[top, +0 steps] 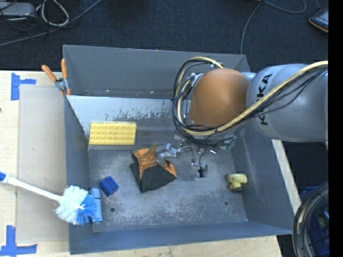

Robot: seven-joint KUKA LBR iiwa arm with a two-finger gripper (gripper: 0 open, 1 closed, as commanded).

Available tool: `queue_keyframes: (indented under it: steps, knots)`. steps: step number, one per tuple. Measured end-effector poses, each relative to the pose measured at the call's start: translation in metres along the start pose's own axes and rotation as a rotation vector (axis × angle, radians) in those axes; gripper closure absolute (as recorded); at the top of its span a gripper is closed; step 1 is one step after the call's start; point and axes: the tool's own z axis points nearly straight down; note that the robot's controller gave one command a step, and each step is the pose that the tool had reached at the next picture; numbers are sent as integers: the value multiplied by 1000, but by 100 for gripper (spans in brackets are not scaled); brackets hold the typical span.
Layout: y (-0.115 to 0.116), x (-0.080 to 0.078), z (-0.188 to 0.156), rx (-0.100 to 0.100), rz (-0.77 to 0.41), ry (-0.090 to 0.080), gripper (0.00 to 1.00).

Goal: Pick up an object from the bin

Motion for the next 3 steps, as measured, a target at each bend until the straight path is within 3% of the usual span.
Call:
queue_keyframes:
  steps: [1,2,3]
  knots:
    - [11,24,31,-2,-89,0,0]
    - [1,-27,29,0,-58,-4,0]
    - [12,-30,30,-6,-99,4,100]
